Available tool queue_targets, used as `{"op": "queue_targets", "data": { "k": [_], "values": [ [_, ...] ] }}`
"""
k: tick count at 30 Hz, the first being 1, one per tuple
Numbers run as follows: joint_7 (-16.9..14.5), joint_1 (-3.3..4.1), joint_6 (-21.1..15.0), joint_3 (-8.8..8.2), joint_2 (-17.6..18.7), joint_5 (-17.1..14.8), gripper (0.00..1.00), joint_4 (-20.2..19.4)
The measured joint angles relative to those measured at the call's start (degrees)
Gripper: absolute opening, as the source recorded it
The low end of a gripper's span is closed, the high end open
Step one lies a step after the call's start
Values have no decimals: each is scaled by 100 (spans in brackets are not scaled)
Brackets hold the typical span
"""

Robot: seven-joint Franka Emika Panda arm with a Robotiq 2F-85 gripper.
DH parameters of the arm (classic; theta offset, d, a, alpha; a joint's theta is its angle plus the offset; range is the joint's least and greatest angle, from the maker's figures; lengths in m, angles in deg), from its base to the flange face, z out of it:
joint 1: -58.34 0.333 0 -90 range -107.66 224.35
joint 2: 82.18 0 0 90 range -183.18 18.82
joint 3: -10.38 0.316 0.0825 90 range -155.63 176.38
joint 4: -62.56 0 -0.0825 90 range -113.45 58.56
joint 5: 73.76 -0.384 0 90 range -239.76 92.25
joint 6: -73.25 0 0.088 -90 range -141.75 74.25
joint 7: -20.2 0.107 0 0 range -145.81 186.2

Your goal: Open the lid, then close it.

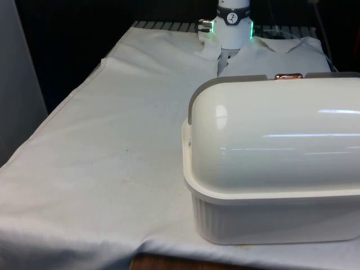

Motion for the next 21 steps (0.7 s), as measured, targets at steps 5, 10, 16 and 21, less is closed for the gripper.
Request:
{"op": "queue_targets", "data": {
  "k": [5,10,16,21],
  "values": [
    [-23,6,23,0,6,6,11,11],
    [-23,11,23,0,6,23,30,11],
    [-23,11,23,0,6,40,66,11],
    [-23,11,17,0,11,46,89,11]
  ]
}}
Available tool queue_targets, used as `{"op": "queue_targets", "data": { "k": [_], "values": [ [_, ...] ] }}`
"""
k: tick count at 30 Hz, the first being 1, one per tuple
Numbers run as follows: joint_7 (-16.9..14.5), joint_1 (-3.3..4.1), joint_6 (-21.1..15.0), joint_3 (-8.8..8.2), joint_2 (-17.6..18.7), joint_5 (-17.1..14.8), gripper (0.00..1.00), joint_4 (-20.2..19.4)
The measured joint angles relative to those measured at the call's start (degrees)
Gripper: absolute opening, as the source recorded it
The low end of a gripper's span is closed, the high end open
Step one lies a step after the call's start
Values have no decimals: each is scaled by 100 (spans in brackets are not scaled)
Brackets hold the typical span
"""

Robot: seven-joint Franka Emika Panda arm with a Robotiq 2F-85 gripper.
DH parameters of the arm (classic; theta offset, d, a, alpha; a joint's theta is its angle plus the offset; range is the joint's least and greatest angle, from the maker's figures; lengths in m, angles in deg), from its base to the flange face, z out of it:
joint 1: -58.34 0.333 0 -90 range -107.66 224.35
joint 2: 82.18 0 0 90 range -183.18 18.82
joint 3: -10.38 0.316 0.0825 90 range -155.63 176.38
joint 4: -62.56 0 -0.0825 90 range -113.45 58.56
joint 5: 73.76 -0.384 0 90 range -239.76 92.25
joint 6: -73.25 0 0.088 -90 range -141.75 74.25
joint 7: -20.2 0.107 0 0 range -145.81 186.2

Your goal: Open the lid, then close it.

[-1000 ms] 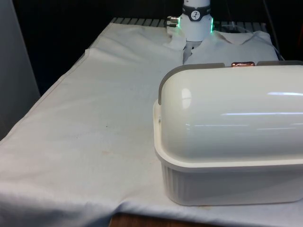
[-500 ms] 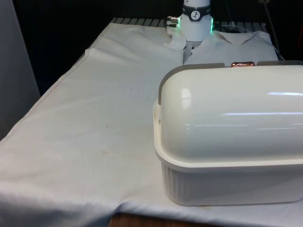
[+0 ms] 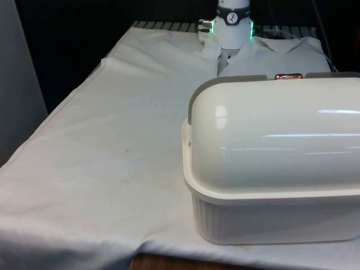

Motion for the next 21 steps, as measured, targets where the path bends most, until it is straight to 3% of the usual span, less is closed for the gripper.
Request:
{"op": "queue_targets", "data": {
  "k": [3,17,21],
  "values": [
    [0,0,-46,0,46,0,100,11],
    [0,-11,-212,-40,699,0,100,625],
    [6,6,-201,-40,699,0,86,625]
  ]
}}
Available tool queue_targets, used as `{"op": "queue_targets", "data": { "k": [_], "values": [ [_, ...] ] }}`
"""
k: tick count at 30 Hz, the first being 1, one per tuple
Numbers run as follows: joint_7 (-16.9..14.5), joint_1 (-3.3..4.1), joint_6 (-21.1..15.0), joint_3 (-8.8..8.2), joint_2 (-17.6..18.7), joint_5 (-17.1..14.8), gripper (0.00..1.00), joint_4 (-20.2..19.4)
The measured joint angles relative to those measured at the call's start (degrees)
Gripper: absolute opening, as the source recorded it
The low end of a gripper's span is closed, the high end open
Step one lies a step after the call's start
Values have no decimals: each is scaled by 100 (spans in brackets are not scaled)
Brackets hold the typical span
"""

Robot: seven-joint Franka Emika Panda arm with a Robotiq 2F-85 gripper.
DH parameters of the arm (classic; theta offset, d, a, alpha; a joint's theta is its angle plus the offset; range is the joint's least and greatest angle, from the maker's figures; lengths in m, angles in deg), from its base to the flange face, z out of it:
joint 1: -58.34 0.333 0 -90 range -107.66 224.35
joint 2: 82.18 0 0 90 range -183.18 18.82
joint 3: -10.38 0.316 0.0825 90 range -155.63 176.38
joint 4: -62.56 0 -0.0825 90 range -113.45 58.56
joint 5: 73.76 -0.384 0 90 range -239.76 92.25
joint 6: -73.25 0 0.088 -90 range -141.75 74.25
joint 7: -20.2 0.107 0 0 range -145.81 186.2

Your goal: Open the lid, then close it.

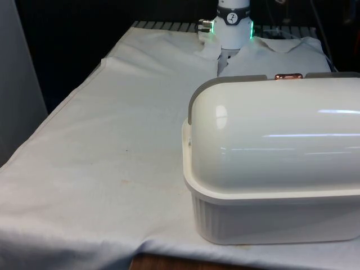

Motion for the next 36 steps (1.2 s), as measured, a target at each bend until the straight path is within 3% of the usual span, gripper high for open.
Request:
{"op": "queue_targets", "data": {
  "k": [2,3,9,10,17,29,36],
  "values": [
    [6,6,0,0,6,0,70,-6],
    [6,6,6,0,6,0,70,-6],
    [11,17,6,0,6,0,38,-6],
    [11,17,6,0,6,0,28,-6],
    [17,17,6,0,11,0,0,-11],
    [74,17,6,0,126,-34,0,-132],
    [63,-29,46,-6,172,-86,0,-166]
  ]
}}
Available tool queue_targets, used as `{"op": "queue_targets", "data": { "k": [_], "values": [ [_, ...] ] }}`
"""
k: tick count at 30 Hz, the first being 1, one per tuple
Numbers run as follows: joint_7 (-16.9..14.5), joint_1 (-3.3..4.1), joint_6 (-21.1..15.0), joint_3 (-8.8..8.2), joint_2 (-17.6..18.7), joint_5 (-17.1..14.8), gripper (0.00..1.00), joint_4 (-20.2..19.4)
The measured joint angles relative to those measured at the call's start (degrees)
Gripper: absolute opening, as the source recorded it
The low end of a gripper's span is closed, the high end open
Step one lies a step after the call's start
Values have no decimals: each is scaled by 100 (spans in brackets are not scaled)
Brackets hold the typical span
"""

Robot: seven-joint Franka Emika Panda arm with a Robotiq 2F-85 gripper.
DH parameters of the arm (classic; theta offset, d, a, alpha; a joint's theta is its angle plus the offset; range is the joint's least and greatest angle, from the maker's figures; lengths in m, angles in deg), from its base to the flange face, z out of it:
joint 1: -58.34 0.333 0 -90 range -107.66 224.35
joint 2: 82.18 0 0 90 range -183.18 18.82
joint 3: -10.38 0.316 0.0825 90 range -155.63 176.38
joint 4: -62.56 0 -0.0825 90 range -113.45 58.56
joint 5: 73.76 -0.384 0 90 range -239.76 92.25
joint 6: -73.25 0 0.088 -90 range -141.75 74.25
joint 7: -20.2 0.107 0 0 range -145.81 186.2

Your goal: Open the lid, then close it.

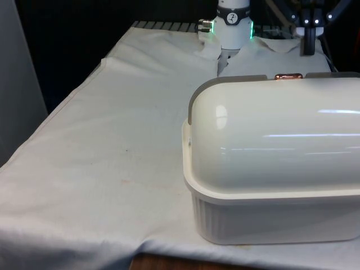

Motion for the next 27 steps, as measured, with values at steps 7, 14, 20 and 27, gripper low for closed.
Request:
{"op": "queue_targets", "data": {
  "k": [7,14,20,27],
  "values": [
    [0,-23,29,0,23,0,0,-103],
    [0,-34,109,0,52,0,0,-109],
    [0,-46,189,0,97,0,0,-109],
    [0,-57,264,0,143,0,0,-120]
  ]
}}
